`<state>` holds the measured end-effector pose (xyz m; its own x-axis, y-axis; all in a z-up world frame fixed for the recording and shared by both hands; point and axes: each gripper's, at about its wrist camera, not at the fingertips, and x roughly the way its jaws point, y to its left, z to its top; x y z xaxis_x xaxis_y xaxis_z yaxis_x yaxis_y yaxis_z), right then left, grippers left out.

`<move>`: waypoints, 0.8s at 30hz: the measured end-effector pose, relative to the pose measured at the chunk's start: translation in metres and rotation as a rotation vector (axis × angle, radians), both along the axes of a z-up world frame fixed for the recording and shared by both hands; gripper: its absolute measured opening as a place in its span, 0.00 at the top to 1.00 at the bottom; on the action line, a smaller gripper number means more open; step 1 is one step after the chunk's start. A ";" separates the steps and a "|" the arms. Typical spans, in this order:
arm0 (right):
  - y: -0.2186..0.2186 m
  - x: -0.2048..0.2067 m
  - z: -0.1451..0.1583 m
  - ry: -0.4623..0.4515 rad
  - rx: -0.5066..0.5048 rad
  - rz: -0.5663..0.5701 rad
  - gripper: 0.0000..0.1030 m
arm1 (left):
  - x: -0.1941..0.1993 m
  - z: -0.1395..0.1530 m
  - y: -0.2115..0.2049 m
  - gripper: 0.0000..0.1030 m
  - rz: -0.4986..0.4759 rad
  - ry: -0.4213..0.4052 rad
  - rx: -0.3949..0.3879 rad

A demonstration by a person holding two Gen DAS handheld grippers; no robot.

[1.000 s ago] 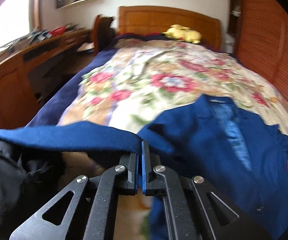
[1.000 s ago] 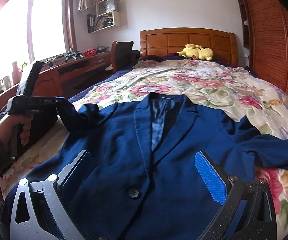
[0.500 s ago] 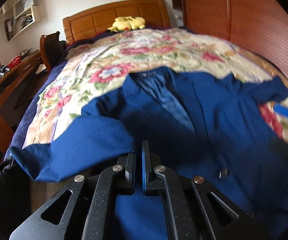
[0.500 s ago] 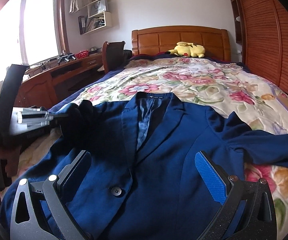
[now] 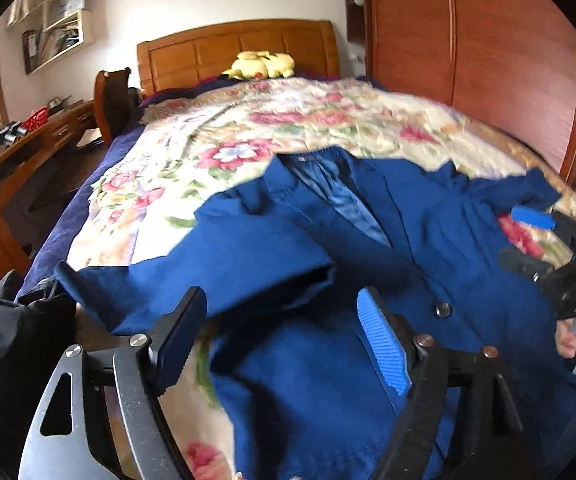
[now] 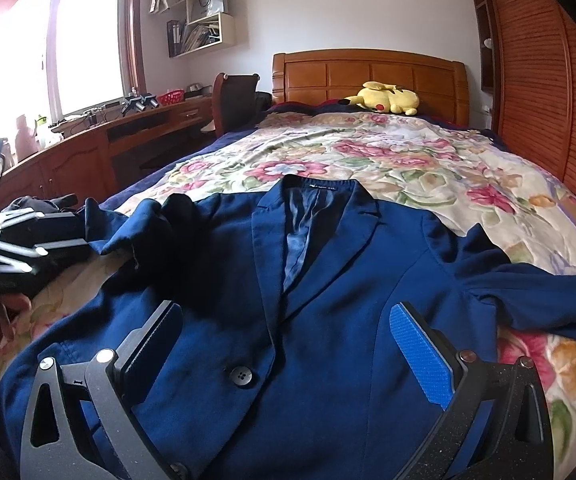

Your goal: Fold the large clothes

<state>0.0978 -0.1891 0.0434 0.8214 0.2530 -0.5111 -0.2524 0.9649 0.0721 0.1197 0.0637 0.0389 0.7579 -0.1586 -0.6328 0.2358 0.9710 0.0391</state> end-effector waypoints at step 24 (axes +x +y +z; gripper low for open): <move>0.023 -0.014 0.002 -0.002 -0.048 0.113 0.00 | 0.069 -0.069 0.104 0.23 0.348 0.147 -0.017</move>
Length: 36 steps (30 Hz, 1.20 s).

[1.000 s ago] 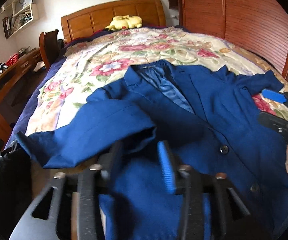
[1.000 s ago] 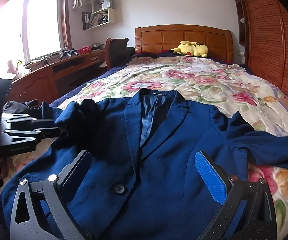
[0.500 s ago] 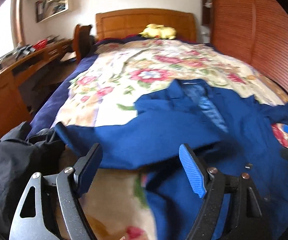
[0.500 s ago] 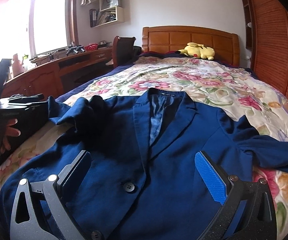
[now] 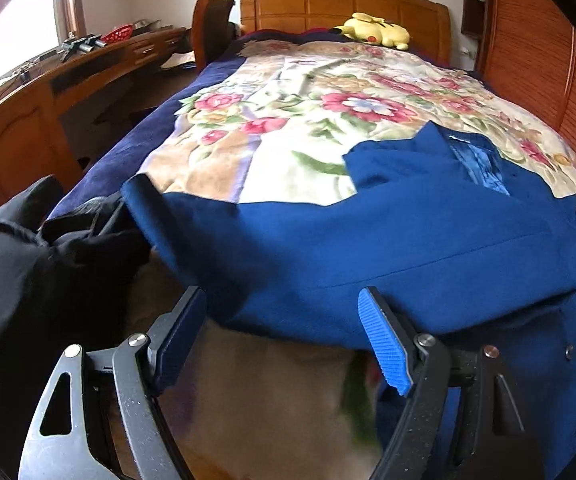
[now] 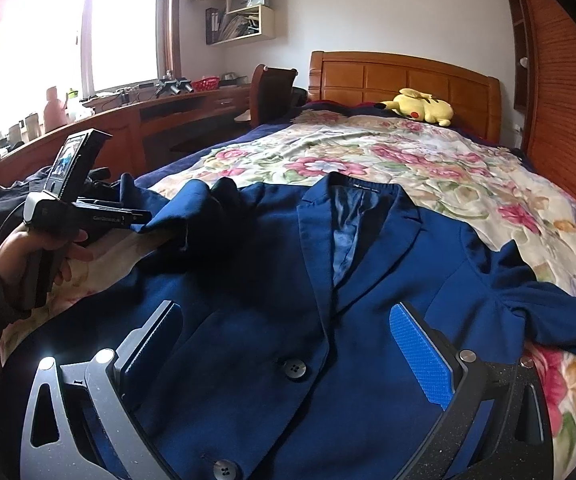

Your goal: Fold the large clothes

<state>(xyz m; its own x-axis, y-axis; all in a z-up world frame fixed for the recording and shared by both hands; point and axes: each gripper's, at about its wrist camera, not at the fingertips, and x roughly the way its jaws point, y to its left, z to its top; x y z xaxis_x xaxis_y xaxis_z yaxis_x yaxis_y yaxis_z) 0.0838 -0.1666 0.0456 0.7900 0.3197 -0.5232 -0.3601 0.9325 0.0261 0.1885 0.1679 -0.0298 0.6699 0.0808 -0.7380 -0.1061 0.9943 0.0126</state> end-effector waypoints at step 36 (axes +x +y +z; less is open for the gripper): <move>-0.041 -0.004 0.013 -0.028 0.028 -0.083 0.00 | 0.004 0.086 -0.076 0.97 -0.188 -0.182 0.002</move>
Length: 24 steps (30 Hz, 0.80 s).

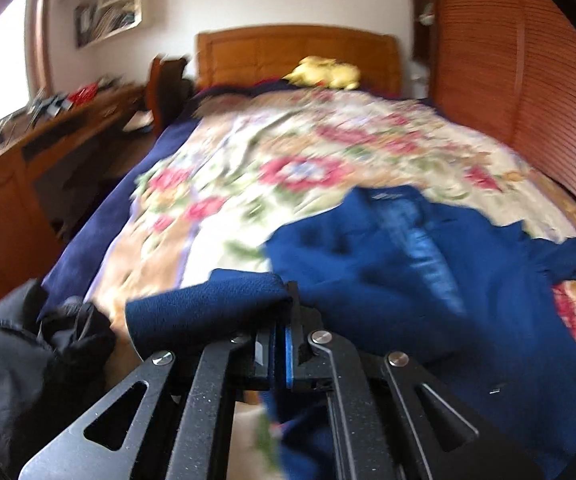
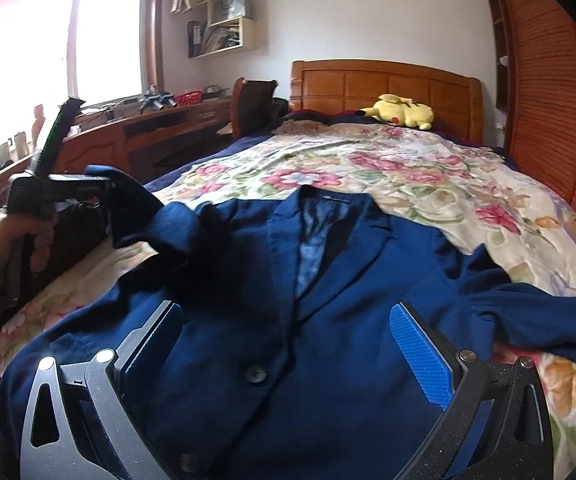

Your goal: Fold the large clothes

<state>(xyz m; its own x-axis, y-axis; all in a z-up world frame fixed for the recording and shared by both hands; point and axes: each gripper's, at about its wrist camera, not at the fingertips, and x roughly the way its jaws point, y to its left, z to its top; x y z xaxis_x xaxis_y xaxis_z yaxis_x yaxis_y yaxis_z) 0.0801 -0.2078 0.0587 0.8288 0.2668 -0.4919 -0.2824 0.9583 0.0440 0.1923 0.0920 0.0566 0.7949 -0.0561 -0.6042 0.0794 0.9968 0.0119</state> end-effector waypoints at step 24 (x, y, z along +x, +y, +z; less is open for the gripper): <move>-0.048 -0.013 0.005 -0.013 0.025 -0.143 0.00 | -0.065 0.007 -0.176 0.89 -0.388 -0.019 0.108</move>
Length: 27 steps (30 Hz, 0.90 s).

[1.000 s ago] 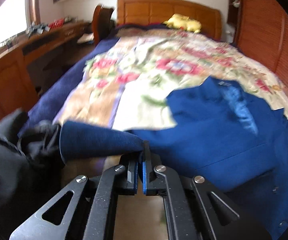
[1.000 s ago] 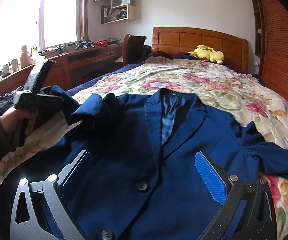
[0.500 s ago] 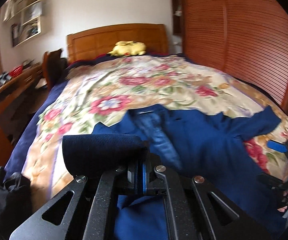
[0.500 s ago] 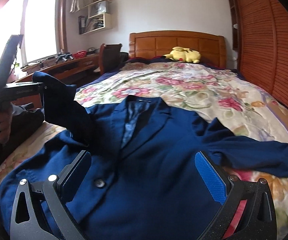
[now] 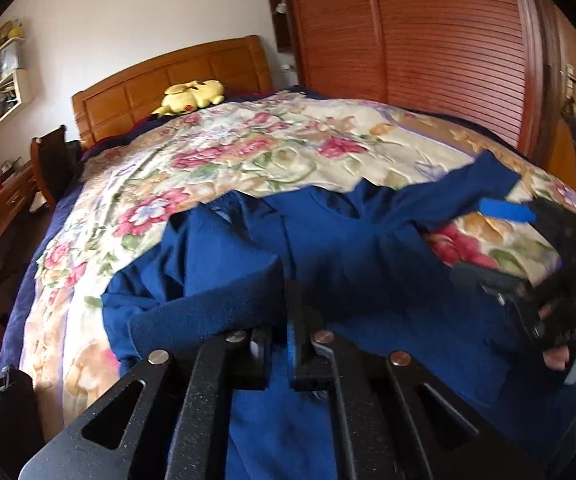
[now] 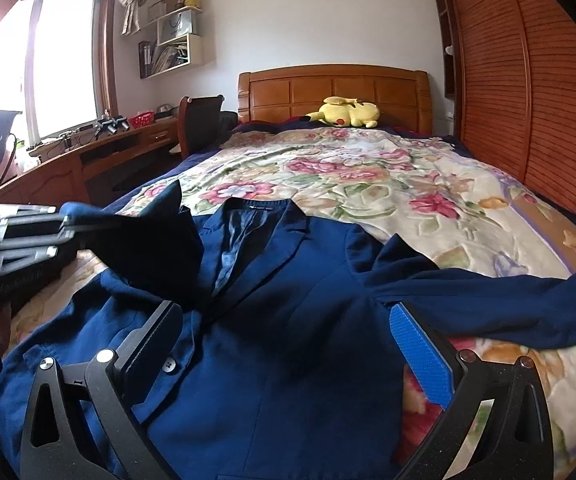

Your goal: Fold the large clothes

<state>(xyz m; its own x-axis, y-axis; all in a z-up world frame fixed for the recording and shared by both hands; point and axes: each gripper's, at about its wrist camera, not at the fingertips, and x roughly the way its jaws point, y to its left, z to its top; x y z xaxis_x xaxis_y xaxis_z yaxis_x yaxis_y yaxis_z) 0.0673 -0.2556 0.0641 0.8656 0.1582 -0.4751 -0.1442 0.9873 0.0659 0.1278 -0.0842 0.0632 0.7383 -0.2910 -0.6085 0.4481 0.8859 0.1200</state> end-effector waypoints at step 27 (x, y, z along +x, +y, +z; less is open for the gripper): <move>-0.001 -0.003 0.003 -0.009 -0.009 0.006 0.00 | -0.054 -0.031 0.060 0.23 0.040 0.150 -0.058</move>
<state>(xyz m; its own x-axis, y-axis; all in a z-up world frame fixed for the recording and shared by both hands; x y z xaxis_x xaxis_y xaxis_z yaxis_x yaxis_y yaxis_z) 0.0639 -0.2569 0.0674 0.8689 0.1593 -0.4686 -0.1510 0.9870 0.0555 0.0733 -0.0245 0.0321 0.6524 -0.3007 -0.6957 0.4210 0.9071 0.0027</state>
